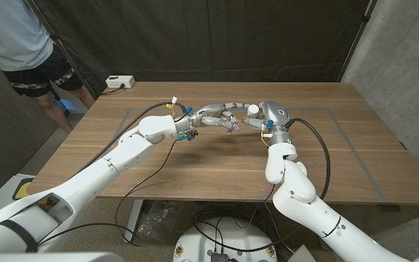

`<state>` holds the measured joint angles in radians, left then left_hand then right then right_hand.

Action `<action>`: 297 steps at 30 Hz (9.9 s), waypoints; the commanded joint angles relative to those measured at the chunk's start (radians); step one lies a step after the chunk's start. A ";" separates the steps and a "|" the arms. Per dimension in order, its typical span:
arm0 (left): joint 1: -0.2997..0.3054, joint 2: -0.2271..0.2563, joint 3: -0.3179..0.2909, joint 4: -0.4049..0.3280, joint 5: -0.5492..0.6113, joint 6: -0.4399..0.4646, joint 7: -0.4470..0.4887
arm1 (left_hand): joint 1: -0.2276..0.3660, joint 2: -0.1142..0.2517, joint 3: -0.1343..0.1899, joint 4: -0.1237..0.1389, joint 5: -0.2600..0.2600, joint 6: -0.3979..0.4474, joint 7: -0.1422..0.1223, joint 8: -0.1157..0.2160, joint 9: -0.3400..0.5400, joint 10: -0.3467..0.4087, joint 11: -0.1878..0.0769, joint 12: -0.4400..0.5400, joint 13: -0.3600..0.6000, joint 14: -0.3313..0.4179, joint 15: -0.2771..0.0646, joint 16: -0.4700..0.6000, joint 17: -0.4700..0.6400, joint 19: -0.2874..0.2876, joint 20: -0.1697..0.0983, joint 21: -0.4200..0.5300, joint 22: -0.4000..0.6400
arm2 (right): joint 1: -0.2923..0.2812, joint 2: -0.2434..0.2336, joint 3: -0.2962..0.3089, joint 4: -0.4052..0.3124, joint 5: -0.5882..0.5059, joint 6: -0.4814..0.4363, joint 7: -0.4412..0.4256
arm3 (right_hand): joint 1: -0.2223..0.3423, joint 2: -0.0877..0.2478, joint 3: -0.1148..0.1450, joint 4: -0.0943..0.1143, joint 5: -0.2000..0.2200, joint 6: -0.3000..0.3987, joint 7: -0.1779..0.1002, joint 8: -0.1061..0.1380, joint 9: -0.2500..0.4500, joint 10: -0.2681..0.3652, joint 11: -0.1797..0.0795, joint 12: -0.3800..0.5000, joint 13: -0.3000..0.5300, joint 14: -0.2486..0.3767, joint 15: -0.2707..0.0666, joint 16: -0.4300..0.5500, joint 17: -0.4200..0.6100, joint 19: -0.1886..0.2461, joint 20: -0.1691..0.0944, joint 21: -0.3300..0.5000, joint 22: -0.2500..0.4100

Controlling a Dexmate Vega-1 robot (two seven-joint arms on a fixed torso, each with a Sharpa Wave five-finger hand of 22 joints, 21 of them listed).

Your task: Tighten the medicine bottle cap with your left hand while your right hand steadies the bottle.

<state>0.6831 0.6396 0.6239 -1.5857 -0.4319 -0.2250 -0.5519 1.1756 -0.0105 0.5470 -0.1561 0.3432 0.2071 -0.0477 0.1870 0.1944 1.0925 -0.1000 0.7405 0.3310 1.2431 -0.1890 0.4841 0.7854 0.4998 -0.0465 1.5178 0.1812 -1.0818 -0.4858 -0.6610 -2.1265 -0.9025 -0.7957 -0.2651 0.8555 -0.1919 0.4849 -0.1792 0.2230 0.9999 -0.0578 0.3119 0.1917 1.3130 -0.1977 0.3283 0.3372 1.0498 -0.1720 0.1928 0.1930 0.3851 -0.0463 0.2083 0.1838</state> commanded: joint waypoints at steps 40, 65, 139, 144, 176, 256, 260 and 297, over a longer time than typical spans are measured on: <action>0.043 0.045 -0.027 -0.039 -0.034 -0.001 0.000 | -0.005 -0.004 0.008 0.000 0.010 0.006 -0.005 0.004 0.002 0.028 -0.022 0.025 0.255 0.022 0.000 -0.006 -0.005 0.010 -0.094 0.009 0.000 | 0.040 0.027 -0.016 0.056 -0.065 -0.082 0.108 | 0.186 0.189 0.031 0.025 0.001 0.159 -0.150 0.008 0.006 0.002 -0.007 0.000 0.009 0.011 -0.064 0.011 0.013 -0.002 -0.079 0.000 0.002; 0.031 0.043 -0.011 -0.041 -0.002 0.038 0.017 | -0.014 -0.010 0.030 0.001 0.019 0.015 0.005 0.005 0.002 0.034 -0.019 0.020 0.243 0.033 -0.001 -0.007 0.002 0.029 -0.100 0.010 -0.001 | 0.033 0.017 -0.015 0.019 -0.066 -0.099 0.103 | 0.185 0.189 0.036 0.025 0.000 0.159 -0.150 0.007 0.006 0.000 -0.007 0.001 0.014 0.014 -0.064 0.011 0.014 0.005 -0.079 0.003 0.002; -0.094 -0.089 0.049 0.153 0.022 -0.030 -0.095 | -0.010 -0.009 0.021 -0.001 0.015 -0.013 0.006 0.000 0.002 0.029 -0.018 0.024 0.254 0.028 0.001 -0.008 0.008 0.018 -0.097 0.011 0.000 | 0.011 0.044 -0.024 -0.012 -0.134 -0.119 0.121 | 0.187 0.187 0.043 0.023 -0.006 0.159 -0.149 0.006 0.007 0.001 -0.007 0.001 0.028 0.026 -0.064 0.014 0.019 0.007 -0.081 0.003 0.003; -0.040 -0.021 0.018 0.033 0.062 0.019 0.002 | -0.010 -0.008 0.022 0.000 0.015 -0.015 0.008 0.000 0.002 0.030 -0.019 0.023 0.252 0.028 -0.001 -0.010 0.005 0.020 -0.098 0.011 0.000 | 0.016 0.042 -0.019 -0.014 -0.131 -0.133 0.149 | 0.188 0.186 0.043 0.022 -0.006 0.160 -0.149 0.006 0.007 0.001 -0.007 0.001 0.030 0.028 -0.066 0.016 0.021 0.007 -0.081 0.003 0.003; 0.011 0.031 0.031 -0.067 0.232 -0.027 0.190 | -0.014 -0.015 0.032 -0.002 0.022 -0.083 0.028 -0.009 0.002 0.036 -0.020 0.026 0.258 0.039 -0.002 -0.009 0.007 0.030 -0.097 0.010 -0.001 | 0.142 0.016 -0.111 -0.003 -0.243 -0.310 0.438 | 0.193 0.186 0.045 0.019 -0.010 0.161 -0.148 0.005 0.007 0.004 -0.006 0.004 0.039 0.041 -0.067 0.022 0.027 0.006 -0.078 0.003 0.003; -0.024 0.009 0.036 0.007 0.104 -0.040 0.029 | -0.016 -0.015 0.033 0.000 0.013 -0.114 0.031 0.003 0.001 0.036 -0.018 0.019 0.262 0.042 0.000 -0.014 0.007 0.031 -0.099 0.010 -0.001 | 0.013 0.189 -0.014 0.021 -0.534 -0.189 0.608 | 0.206 0.185 0.050 0.017 -0.017 0.159 -0.146 0.004 0.008 0.000 -0.005 0.003 0.063 0.052 -0.068 0.026 0.038 0.012 -0.074 0.005 0.004; 0.001 0.028 0.020 -0.015 0.097 -0.016 0.057 | -0.017 -0.014 0.033 0.000 0.013 -0.114 0.031 0.003 0.001 0.033 -0.019 0.019 0.264 0.042 -0.001 -0.014 0.007 0.030 -0.099 0.011 0.000 | 0.014 0.196 -0.001 0.031 -0.525 -0.183 0.604 | 0.208 0.185 0.050 0.016 -0.017 0.159 -0.146 0.003 0.008 -0.001 -0.005 0.002 0.063 0.053 -0.070 0.027 0.039 0.012 -0.074 0.005 0.004; -0.010 0.007 0.041 0.014 0.046 0.004 -0.030 | -0.015 -0.013 0.032 -0.001 0.011 -0.109 0.031 0.004 0.001 0.034 -0.018 0.017 0.267 0.040 0.000 -0.014 0.012 0.030 -0.099 0.010 0.000 | 0.023 0.181 0.017 0.031 -0.502 -0.169 0.601 | 0.206 0.186 0.052 0.019 -0.017 0.157 -0.146 0.004 0.008 0.001 -0.005 0.000 0.070 0.052 -0.067 0.024 0.041 0.012 -0.073 0.005 0.004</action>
<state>0.6807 0.6596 0.6579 -1.5820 -0.3839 -0.2181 -0.5665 1.1562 -0.0300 0.5752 -0.1601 0.3538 0.0964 -0.0157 0.1877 0.1934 1.0960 -0.0966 0.7550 0.3317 1.2752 -0.1892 0.4719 0.7941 0.5231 -0.0518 1.5247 0.1794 -1.0585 -0.2955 -0.6446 -2.0899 -1.4062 -0.9700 0.3266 0.8703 -0.2064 0.5133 -0.1774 0.2001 0.9998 -0.0577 0.3104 0.1977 1.3119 -0.2000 0.3322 0.4016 1.0956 -0.1997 0.2122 0.2302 0.3887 -0.0427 0.2082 0.1838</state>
